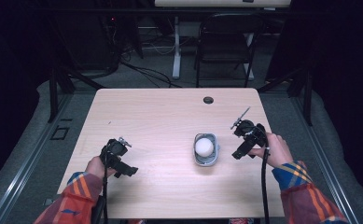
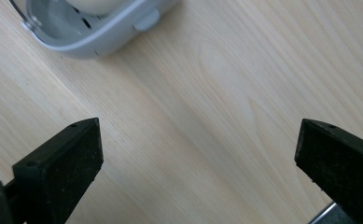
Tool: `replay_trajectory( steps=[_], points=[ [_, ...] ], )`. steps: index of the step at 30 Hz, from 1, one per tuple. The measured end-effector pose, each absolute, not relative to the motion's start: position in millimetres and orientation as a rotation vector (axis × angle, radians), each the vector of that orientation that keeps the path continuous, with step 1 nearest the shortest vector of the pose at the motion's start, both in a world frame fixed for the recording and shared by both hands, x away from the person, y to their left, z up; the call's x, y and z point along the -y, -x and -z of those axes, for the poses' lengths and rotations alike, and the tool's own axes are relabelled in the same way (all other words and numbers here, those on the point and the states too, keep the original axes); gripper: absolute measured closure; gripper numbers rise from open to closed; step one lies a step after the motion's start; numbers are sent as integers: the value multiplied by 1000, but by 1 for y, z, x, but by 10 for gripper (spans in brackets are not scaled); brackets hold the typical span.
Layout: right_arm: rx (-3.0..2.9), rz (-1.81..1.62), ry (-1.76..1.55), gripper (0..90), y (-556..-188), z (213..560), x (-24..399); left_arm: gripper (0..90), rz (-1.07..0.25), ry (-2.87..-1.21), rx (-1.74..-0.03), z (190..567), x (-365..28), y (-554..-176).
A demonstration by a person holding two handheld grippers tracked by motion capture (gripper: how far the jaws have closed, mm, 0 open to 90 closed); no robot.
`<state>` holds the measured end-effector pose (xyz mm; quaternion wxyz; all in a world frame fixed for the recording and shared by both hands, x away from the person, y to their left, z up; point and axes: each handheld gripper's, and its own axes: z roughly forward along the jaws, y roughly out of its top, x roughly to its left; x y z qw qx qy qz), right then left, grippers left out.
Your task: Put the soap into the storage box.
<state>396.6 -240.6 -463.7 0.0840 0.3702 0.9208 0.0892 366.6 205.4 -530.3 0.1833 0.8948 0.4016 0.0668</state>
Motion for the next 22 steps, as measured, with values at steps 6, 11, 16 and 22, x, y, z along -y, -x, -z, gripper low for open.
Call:
replay_trajectory(
  steps=[6,11,16,22],
  points=[
    [-2713,-267,-1145,2,-382,472,261,8,-188,-2525,-1133,530,-205,-367],
    [-2676,-311,-1206,3,-366,487,286,8,-192,-2526,-1130,530,-205,-366],
    [-2660,-315,-1277,10,-351,508,306,8,-191,-2521,-1131,530,-206,-366],
    [-2705,-216,-1324,11,-349,531,308,8,-189,-2525,-1125,530,-205,-367]
  ],
)
